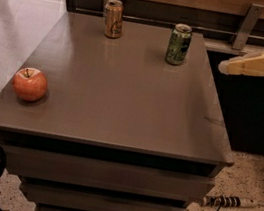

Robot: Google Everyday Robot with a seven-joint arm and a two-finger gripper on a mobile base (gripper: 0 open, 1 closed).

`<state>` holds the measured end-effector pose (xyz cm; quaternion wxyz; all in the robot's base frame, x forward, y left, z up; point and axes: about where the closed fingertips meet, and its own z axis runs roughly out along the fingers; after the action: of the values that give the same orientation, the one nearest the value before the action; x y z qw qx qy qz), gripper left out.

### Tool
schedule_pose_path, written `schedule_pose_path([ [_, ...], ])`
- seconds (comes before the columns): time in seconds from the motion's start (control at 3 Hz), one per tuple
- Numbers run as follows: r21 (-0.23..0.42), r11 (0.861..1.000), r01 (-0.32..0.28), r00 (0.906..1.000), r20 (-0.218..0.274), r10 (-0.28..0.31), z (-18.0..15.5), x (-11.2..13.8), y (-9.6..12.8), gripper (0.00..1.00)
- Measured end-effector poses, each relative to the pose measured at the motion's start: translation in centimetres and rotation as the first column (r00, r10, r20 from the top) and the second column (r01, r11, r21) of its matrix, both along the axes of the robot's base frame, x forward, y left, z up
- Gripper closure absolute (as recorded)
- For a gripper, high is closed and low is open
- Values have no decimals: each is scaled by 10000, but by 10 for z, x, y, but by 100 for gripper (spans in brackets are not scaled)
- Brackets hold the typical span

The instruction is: Move green can near apple

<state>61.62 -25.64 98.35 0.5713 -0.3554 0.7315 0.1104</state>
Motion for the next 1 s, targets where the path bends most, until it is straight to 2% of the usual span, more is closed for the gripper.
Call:
schedule_pose_path([
  [0.33, 891, 9959, -165, 9985, 542, 117, -2, 25, 18, 0],
  [0.67, 891, 9959, -165, 9985, 542, 117, -2, 25, 18, 0],
  [1.0, 1272, 9917, -164, 9997, 198, 140, -17, 47, 27, 0],
])
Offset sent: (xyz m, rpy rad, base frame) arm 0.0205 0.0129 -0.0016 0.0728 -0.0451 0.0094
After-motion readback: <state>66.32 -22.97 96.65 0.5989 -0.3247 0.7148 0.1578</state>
